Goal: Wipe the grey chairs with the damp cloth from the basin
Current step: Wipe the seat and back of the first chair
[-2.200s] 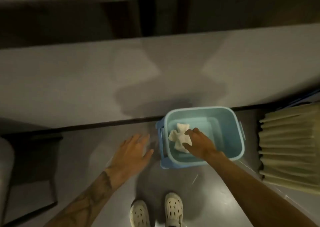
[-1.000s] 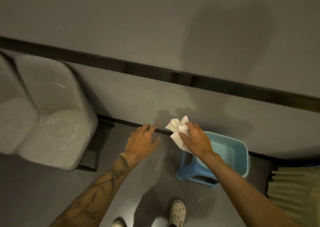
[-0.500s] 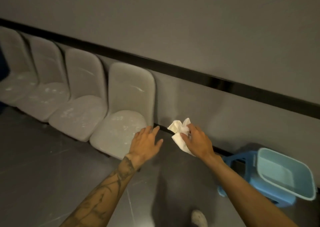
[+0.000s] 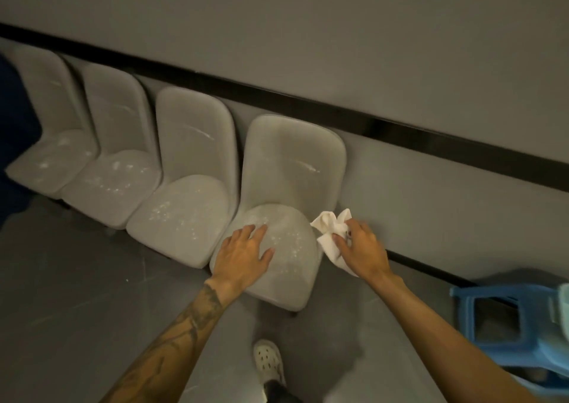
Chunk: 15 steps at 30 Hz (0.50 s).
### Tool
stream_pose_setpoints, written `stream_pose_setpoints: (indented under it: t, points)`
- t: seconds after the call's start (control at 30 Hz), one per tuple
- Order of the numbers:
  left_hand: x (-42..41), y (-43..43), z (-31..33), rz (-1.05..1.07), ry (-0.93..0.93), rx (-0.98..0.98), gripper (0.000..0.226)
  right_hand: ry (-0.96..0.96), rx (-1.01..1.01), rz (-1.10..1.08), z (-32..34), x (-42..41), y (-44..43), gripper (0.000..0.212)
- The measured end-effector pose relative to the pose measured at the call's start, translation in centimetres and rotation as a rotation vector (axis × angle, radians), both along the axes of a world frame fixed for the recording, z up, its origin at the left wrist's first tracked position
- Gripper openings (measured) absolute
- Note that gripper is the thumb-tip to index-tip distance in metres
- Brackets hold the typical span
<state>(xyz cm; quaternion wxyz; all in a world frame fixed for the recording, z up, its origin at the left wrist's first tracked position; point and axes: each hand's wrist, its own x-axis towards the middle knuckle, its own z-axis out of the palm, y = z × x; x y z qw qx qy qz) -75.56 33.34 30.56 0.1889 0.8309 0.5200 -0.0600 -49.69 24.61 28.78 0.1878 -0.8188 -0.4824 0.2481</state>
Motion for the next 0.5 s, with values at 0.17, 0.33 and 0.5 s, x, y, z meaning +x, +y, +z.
stream_pose_setpoints:
  t: [0.17,0.33,0.5]
  points:
    - [-3.1,6.8,-1.5,-0.058,0.028,-0.032,0.066,0.035,-0.042,-0.084,-1.4,-3.1,5.2,0.039]
    - [-4.8,12.6,-3.0,-0.134,0.018,-0.092,0.065,0.050,-0.091,-0.186,-2.7,-5.7,8.6,0.042]
    - [-5.4,18.4,-6.3,-0.282,0.005,-0.125,0.065,0.023,-0.098,-0.344,-4.8,-8.3,10.9,0.044]
